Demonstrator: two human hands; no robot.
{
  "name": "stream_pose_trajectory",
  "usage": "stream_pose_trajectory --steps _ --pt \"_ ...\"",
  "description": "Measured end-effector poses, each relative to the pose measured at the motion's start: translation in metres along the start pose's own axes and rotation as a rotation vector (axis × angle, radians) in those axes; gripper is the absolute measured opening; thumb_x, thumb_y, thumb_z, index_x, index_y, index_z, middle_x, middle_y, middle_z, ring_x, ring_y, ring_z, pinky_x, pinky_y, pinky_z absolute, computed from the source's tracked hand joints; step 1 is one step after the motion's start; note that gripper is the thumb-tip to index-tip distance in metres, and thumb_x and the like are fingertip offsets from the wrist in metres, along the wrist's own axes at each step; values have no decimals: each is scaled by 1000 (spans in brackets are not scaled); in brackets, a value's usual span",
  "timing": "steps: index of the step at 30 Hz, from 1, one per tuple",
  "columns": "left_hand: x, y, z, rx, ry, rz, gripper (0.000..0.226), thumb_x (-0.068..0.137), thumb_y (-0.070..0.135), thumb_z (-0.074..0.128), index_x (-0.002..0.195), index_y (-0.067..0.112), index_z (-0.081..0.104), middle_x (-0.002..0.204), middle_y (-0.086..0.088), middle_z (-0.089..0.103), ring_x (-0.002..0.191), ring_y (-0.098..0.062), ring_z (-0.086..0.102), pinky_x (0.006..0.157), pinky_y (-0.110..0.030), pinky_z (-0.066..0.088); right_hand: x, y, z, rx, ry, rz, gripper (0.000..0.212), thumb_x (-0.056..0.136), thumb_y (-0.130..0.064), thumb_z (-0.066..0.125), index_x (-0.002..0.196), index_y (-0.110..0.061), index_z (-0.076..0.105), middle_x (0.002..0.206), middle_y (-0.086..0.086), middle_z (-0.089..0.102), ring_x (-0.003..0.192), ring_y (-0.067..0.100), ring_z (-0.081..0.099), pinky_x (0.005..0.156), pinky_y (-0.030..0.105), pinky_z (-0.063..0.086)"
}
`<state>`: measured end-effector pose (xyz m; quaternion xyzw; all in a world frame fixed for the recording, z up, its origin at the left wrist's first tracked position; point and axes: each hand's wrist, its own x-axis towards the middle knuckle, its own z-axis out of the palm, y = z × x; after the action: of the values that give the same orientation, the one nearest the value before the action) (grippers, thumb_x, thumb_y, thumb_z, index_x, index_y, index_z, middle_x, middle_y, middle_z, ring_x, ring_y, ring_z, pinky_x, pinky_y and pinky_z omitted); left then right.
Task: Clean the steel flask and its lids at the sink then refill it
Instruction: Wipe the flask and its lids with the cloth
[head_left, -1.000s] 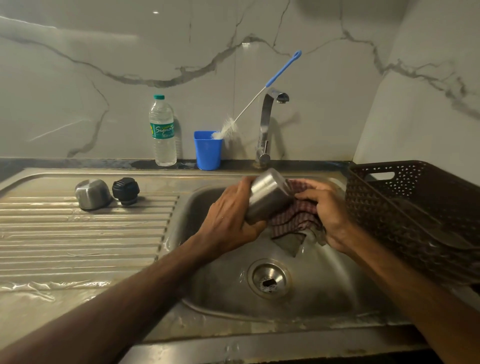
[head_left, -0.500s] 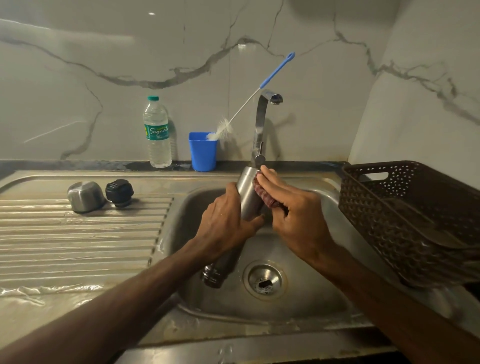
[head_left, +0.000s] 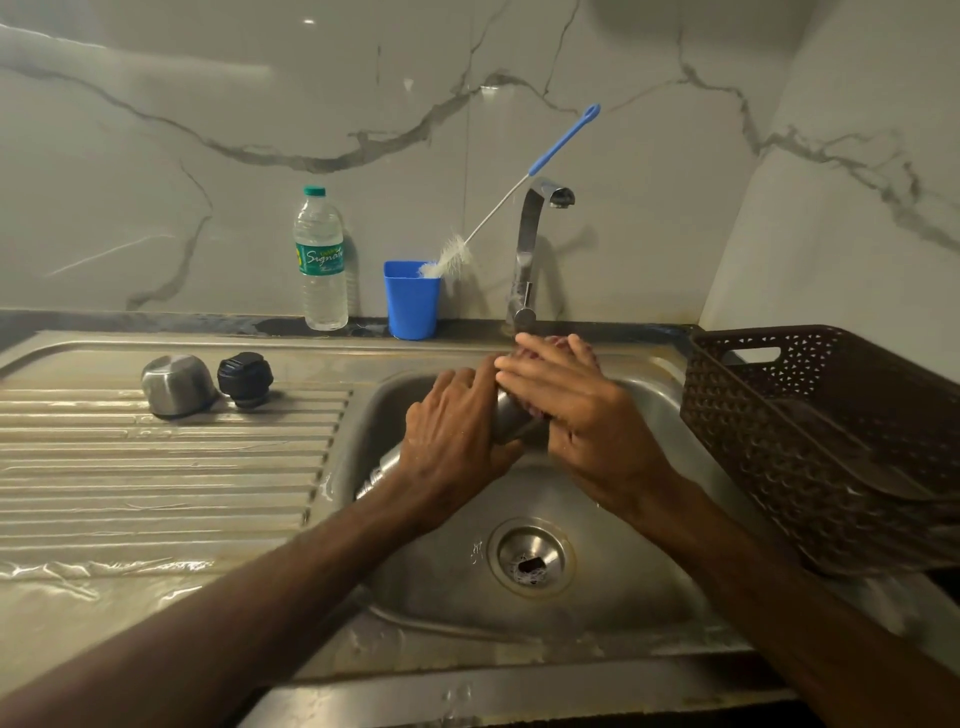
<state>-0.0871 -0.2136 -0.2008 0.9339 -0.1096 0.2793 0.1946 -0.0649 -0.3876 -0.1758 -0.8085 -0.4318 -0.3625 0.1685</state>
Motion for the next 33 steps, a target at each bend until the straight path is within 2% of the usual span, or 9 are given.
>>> stream_pose_trajectory --steps 2,5,11,13,16,20,26,30,33 --pt "0 4 -1 98 -24 51 87 83 47 76 154 25 30 132 -2 55 120 -23 49 84 -38 43 4 8 -3 87 39 158 49 91 -1 41 131 -4 68 136 12 67 137 29 55 121 41 34" --pt "0 7 0 183 -33 125 91 82 41 79 157 23 31 135 -5 54 121 -24 48 86 -39 44 5 16 -10 153 109 335 43 89 10 51 125 -3 71 125 12 72 120 26 66 110 16 41" --pt "6 -5 3 233 30 223 94 64 29 90 147 15 48 115 -8 65 102 -28 58 76 -42 50 0 11 -18 222 45 162 37 96 -4 47 121 -4 74 122 9 74 119 16 65 109 28 48" --pt "7 -5 2 248 45 286 96 65 29 89 150 17 46 118 -6 64 104 -26 56 79 -41 50 2 18 -20 383 117 360 31 97 4 53 115 -8 76 111 3 77 107 10 70 98 27 56" --pt "7 -4 4 203 44 328 96 68 32 88 152 19 43 127 -6 62 111 -25 53 86 -43 50 -2 27 -21 813 168 757 31 98 6 48 110 -6 75 105 5 79 103 19 74 91 37 61" --pt "6 -10 2 99 37 241 95 72 35 87 153 18 40 130 -7 59 114 -24 50 90 -43 48 -10 28 -21 931 168 959 34 101 0 49 116 -15 76 107 -1 79 102 21 75 85 41 63" --pt "7 -10 -3 71 46 142 98 73 36 89 154 18 37 134 -9 57 118 -27 51 92 -46 49 -6 7 -17 501 238 651 45 92 9 60 131 -11 70 126 -2 72 119 5 66 105 30 54" --pt "9 -10 -7 41 86 98 96 75 34 88 155 18 37 136 -8 56 119 -25 49 92 -43 46 -5 -5 -25 349 302 404 41 96 2 64 135 -9 66 125 5 73 105 -3 67 97 28 58" --pt "7 -8 -7 34 88 95 95 75 34 88 154 17 38 136 -9 56 119 -26 50 91 -43 46 -4 -7 -27 401 312 397 36 101 -5 62 136 -10 65 123 3 74 88 -4 72 81 23 61"
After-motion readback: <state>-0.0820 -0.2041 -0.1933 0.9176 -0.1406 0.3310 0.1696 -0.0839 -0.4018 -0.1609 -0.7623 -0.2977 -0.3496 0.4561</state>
